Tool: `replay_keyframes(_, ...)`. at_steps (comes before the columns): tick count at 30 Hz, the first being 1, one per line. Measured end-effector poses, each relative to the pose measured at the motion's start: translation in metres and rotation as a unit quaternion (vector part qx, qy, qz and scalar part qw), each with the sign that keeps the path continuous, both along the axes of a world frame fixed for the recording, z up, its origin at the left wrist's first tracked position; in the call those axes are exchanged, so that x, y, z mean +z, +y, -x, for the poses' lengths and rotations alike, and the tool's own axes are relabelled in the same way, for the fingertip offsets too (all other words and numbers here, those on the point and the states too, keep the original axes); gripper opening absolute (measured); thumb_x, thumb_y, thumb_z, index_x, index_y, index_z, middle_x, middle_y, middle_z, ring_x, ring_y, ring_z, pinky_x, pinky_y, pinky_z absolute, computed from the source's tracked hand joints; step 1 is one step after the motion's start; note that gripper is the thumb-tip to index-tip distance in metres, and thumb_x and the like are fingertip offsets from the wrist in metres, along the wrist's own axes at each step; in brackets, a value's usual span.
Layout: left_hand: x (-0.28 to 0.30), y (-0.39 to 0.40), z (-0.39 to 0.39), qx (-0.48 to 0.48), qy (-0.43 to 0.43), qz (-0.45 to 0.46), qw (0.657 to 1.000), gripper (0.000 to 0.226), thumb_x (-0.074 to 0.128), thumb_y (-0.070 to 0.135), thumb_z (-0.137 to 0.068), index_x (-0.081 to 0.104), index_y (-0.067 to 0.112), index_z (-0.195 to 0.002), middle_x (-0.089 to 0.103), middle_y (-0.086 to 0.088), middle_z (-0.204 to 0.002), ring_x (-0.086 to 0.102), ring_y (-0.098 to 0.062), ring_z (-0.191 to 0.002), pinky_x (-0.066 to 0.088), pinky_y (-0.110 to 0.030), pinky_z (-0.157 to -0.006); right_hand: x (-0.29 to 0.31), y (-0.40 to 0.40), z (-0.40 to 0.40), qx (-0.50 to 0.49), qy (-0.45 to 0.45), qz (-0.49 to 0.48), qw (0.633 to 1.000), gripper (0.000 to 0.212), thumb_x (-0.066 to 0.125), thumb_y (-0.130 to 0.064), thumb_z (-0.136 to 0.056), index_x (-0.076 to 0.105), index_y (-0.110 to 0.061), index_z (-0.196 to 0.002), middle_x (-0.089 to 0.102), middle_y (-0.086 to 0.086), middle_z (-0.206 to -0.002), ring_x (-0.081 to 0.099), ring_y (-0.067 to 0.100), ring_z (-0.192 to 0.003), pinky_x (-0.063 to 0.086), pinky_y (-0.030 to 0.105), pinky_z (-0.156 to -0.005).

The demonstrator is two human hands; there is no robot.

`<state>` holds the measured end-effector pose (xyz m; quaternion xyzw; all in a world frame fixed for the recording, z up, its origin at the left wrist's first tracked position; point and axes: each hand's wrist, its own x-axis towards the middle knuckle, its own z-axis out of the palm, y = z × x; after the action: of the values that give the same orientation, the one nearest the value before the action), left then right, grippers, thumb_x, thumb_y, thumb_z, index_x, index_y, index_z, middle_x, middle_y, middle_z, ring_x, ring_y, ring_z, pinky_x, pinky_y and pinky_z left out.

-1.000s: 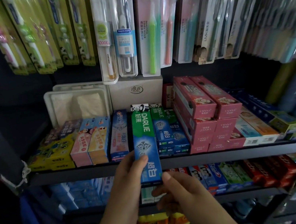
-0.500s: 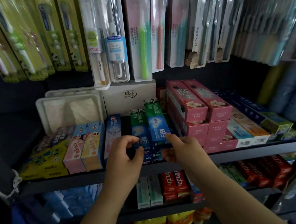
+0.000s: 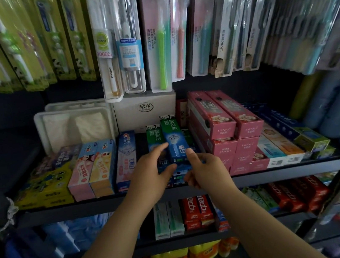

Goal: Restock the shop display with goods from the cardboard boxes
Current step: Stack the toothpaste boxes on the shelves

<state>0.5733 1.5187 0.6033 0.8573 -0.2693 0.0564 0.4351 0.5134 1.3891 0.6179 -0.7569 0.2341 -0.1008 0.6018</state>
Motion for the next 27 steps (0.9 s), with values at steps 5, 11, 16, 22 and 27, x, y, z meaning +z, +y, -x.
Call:
replay_keyframes(5,-0.001,-0.005,-0.009,-0.002,-0.055,-0.027,0.998,0.056,0.066,0.026,-0.088,0.046,0.033,-0.139,0.056,-0.002,-0.133,0.05,-0.016,-0.123,0.041,-0.028,-0.098,-0.007,-0.001,0.003,0.024,-0.02,-0.05,0.998,0.042,0.039,-0.039,-0.102,0.049,-0.014,-0.134,0.065,0.002,-0.062,0.054,0.006,-0.045,0.041,0.021,-0.049)
replay_keyframes(11,-0.006,-0.01,-0.016,0.004,-0.079,-0.021,0.997,0.055,0.068,0.023,-0.087,0.048,0.031,-0.138,0.059,-0.001,-0.13,0.052,-0.02,-0.12,0.045,-0.042,-0.098,-0.013,-0.004,0.009,0.042,-0.022,-0.077,0.996,0.038,0.038,-0.025,-0.104,0.041,-0.019,-0.142,0.064,0.005,-0.067,0.052,0.007,-0.045,0.041,0.018,-0.045)
replay_keyframes(16,-0.011,-0.013,-0.015,0.023,-0.11,-0.033,0.993,0.06,0.073,0.019,-0.082,0.05,0.026,-0.137,0.06,-0.003,-0.126,0.05,-0.023,-0.117,0.042,-0.038,-0.097,-0.016,-0.006,0.013,0.064,-0.016,-0.067,0.996,0.041,0.04,-0.023,-0.104,0.037,-0.023,-0.145,0.065,0.004,-0.07,0.051,0.009,-0.047,0.041,0.018,-0.046)
replay_keyframes(22,-0.015,-0.015,-0.015,0.038,-0.108,-0.021,0.993,0.057,0.075,0.016,-0.08,0.054,0.024,-0.132,0.06,-0.003,-0.124,0.05,-0.023,-0.116,0.041,-0.037,-0.096,-0.022,-0.008,0.017,0.07,-0.019,-0.061,0.996,0.042,0.04,-0.019,-0.104,0.036,-0.023,-0.146,0.064,0.0,-0.065,0.05,0.008,-0.047,0.041,0.018,-0.046)
replay_keyframes(27,-0.012,-0.013,-0.017,0.032,-0.1,-0.027,0.994,0.057,0.075,0.018,-0.08,0.053,0.026,-0.132,0.06,-0.002,-0.123,0.05,-0.022,-0.117,0.042,-0.035,-0.095,-0.028,-0.007,0.016,0.076,-0.017,-0.053,0.996,0.046,0.04,-0.019,-0.104,0.031,-0.024,-0.148,0.064,-0.002,-0.066,0.051,0.006,-0.046,0.041,0.019,-0.048)
